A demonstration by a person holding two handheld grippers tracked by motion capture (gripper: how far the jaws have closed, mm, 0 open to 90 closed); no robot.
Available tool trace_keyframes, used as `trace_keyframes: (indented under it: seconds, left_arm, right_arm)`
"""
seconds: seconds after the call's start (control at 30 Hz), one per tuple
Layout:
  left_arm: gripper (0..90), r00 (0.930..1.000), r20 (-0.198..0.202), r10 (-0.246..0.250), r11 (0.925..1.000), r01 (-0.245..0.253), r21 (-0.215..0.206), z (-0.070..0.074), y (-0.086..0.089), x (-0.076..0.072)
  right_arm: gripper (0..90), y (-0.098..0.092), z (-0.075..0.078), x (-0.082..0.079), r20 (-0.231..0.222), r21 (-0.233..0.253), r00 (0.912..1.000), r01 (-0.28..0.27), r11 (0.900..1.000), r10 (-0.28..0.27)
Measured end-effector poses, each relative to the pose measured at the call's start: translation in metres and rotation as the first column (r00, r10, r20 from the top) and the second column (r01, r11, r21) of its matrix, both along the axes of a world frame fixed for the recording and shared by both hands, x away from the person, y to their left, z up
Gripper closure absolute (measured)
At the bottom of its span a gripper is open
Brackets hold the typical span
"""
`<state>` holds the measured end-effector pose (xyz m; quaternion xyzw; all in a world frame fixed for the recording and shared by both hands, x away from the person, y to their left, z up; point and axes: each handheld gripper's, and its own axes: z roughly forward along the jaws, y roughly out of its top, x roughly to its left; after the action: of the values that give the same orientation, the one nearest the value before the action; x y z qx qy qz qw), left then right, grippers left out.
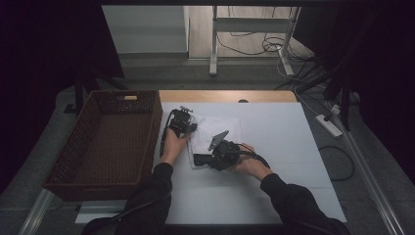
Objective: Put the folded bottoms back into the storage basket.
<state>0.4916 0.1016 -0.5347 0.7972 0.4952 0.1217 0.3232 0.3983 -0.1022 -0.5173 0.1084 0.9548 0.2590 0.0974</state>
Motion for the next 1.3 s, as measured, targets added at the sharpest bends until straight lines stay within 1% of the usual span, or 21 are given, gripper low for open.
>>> trace_keyframes:
  seconds: [0.13,0.2,0.27,0.37,0.4,0.47,0.57,0.6,0.7,0.77,0.8,0.83,0.9,1.0,1.1,1.17,1.3]
  left_arm:
    - [77.1,1.0000,-0.004,0.008,0.9999,-0.008,-0.013,0.000,0.001,0.000]
    - [77.1,1.0000,-0.003,0.008,0.9999,-0.008,-0.010,0.000,0.000,0.000]
    - [77.1,1.0000,0.000,0.008,0.9999,-0.008,-0.007,0.000,0.000,0.000]
    - [77.1,1.0000,-0.003,0.008,0.9999,-0.008,-0.008,0.000,0.000,0.000]
    - [77.2,0.9999,-0.006,0.009,0.9999,-0.009,-0.010,0.000,0.000,0.001]
    - [77.2,0.9999,-0.013,0.008,0.9999,-0.008,-0.011,0.001,0.000,0.001]
    - [77.6,0.9996,-0.025,0.016,0.9997,-0.016,-0.018,0.001,0.000,0.002]
    - [77.9,0.9994,-0.030,0.016,0.9997,-0.017,-0.016,0.002,0.000,0.003]
    - [79.1,0.9994,-0.031,0.013,0.9999,-0.013,0.010,0.004,-0.003,0.004]
    - [79.8,0.9996,-0.026,0.013,0.9991,-0.012,0.040,0.007,-0.006,0.004]
    - [80.1,0.9997,-0.022,0.009,0.9980,-0.008,0.062,0.008,-0.008,0.004]
    - [80.2,0.9998,-0.017,0.008,0.9974,-0.007,0.072,0.009,-0.009,0.004]
    - [80.4,1.0000,-0.006,0.003,0.9965,-0.003,0.083,0.011,-0.011,0.004]
    - [80.5,1.0000,0.001,-0.006,0.9969,0.006,0.078,0.017,-0.011,0.005]
    - [80.5,0.9998,0.013,-0.016,0.9973,0.015,0.072,0.023,-0.012,0.005]
    - [80.5,0.9995,0.020,-0.024,0.9974,0.023,0.068,0.028,-0.012,0.004]
    - [80.5,0.9991,0.028,-0.033,0.9977,0.031,0.061,0.037,-0.012,0.004]
  right_arm:
    - [59.8,0.003,0.002,0.000,0.010,-0.026,0.9999,-0.004,1.000,0.004]
    - [66.0,0.003,0.002,0.001,0.027,-0.027,0.9996,0.002,1.000,-0.001]
    - [69.9,0.002,0.002,0.002,0.041,-0.033,0.9992,0.008,0.999,-0.007]
    - [73.7,0.002,0.003,0.004,0.031,-0.028,0.9993,0.019,0.999,-0.018]
    - [74.5,0.001,0.004,0.005,0.023,-0.027,0.9993,0.028,0.999,-0.028]
    - [75.4,-0.001,0.004,0.009,-0.019,0.002,0.9988,0.045,0.999,-0.045]
    - [75.9,-0.004,0.005,0.015,-0.079,0.031,0.9945,0.072,0.997,-0.069]
    - [75.9,-0.005,0.005,0.016,-0.092,0.039,0.9932,0.075,0.996,-0.071]
    - [76.4,-0.008,0.005,0.020,-0.130,0.068,0.9881,0.092,0.993,-0.082]
    - [76.8,-0.011,0.006,0.023,-0.159,0.084,0.9833,0.102,0.991,-0.088]
    - [76.9,-0.011,0.007,0.024,-0.174,0.088,0.9807,0.106,0.990,-0.089]
    - [77.1,-0.013,0.008,0.026,-0.184,0.094,0.9790,0.107,0.990,-0.088]
    - [77.2,-0.014,0.009,0.026,-0.198,0.105,0.9763,0.110,0.988,-0.087]
    - [77.3,-0.015,0.012,0.027,-0.222,0.120,0.9717,0.109,0.987,-0.080]
    - [77.4,-0.016,0.016,0.027,-0.230,0.135,0.9705,0.104,0.985,-0.071]
    - [77.4,-0.017,0.020,0.027,-0.236,0.153,0.9700,0.096,0.983,-0.058]
    - [77.3,-0.019,0.029,0.025,-0.247,0.192,0.9677,0.100,0.976,-0.051]
